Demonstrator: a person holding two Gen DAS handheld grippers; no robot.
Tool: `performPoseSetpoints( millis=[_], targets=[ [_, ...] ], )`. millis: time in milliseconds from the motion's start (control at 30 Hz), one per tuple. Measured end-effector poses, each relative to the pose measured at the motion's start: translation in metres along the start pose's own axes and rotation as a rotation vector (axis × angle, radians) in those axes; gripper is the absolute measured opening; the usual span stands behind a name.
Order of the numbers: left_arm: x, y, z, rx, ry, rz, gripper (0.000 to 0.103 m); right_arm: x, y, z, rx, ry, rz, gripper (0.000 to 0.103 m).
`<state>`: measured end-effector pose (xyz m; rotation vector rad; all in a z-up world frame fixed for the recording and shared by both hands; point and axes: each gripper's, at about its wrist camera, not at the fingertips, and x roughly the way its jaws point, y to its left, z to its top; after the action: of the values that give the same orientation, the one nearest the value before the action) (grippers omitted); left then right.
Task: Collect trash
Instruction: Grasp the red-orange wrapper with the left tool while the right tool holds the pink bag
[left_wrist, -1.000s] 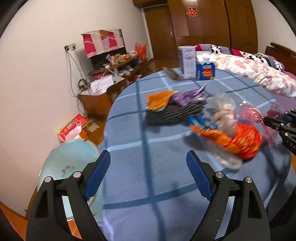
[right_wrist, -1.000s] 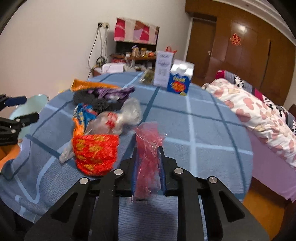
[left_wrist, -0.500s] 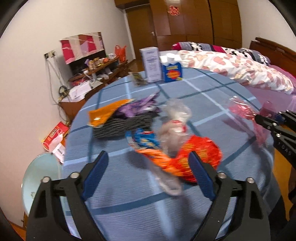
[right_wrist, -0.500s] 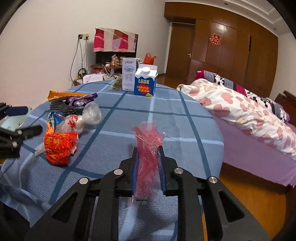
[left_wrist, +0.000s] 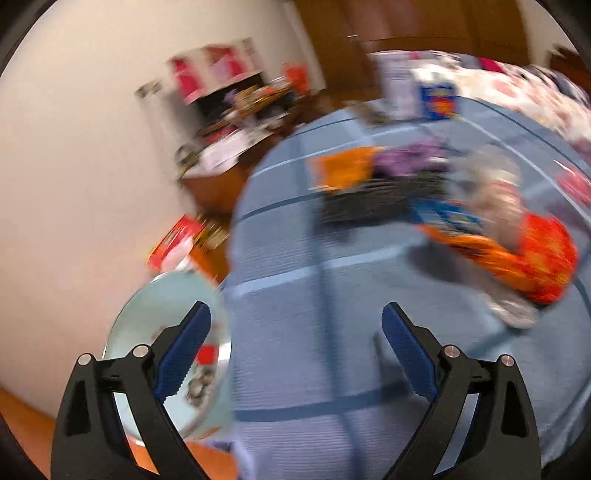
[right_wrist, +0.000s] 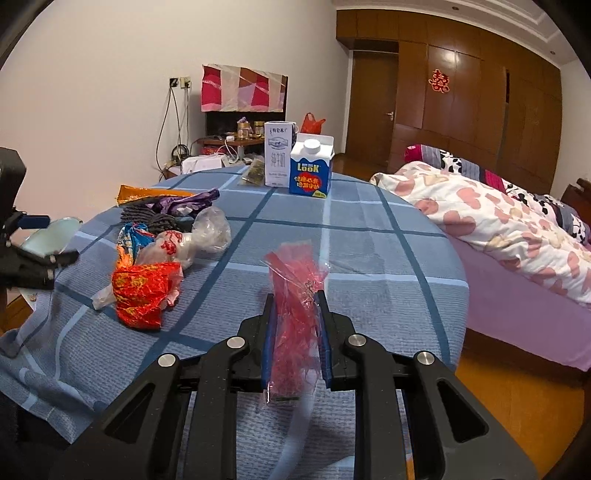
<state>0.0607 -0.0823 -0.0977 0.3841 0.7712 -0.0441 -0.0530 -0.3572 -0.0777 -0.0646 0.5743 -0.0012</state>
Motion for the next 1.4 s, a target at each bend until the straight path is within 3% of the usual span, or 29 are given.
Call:
performPoseSetpoints(
  millis=[67, 167, 367, 567, 700, 867, 1000, 1167, 1400],
  targets=[
    [-0.004, 0.012, 0.004, -0.046, -0.008, -0.003, 0.092, 0.000, 0.000, 0.001, -0.010, -0.003, -0.013, 0.021],
    [-0.019, 0.000, 0.014, -0.057, -0.047, -0.056, 0.095, -0.004, -0.008, 0.002, 0.001, -0.011, -0.036, 0.021],
    [-0.034, -0.078, 0.032, 0.021, -0.087, -0.211, 0.097, -0.006, -0.023, 0.005, 0.023, -0.015, -0.069, 0.021],
    [-0.021, -0.125, 0.030, 0.125, -0.062, -0.229, 0.097, -0.004, -0.027, 0.003, 0.035, -0.012, -0.066, 0.021],
    [-0.013, -0.109, 0.024, 0.150, -0.047, -0.187, 0.098, -0.005, -0.027, 0.002, 0.044, -0.015, -0.055, 0.021],
    [-0.006, -0.048, 0.014, 0.133, -0.036, -0.051, 0.097, -0.006, -0.023, 0.002, 0.040, -0.019, -0.037, 0.021],
    [-0.006, -0.009, 0.007, 0.071, -0.013, -0.019, 0.097, -0.008, -0.015, 0.003, 0.024, -0.025, -0.026, 0.021],
    [-0.022, -0.013, 0.013, -0.010, -0.035, -0.106, 0.097, -0.007, -0.007, 0.004, -0.008, -0.024, -0.040, 0.021],
    [-0.022, -0.068, 0.028, -0.020, -0.028, -0.233, 0.097, -0.005, -0.015, 0.001, 0.008, -0.015, -0.059, 0.022]
  ],
)
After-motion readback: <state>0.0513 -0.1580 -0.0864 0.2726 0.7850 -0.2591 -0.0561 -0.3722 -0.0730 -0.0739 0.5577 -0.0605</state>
